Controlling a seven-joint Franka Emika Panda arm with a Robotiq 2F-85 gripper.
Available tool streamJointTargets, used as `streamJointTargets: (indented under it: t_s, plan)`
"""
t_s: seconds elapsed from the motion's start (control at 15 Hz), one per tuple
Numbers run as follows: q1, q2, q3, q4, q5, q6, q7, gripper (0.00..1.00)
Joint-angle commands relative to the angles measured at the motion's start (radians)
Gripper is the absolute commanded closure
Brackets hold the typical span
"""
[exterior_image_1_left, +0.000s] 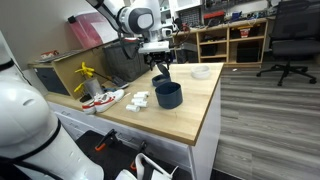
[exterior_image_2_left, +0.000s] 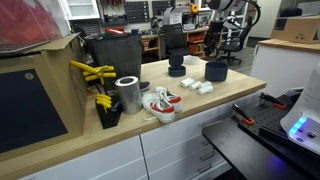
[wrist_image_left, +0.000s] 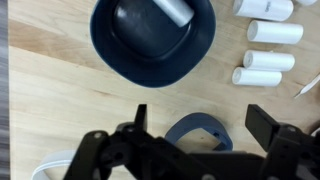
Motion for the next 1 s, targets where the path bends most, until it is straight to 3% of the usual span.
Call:
streamJointTargets:
  t_s: [0.0, 0.93]
  plan:
    - [-0.006, 0.026, 0.003, 0.046, 0.036, -0.028, 0.111, 0.0]
    - [-0.018, 0.036, -0.005, 0.03, 0.038, -0.127, 0.335, 0.0]
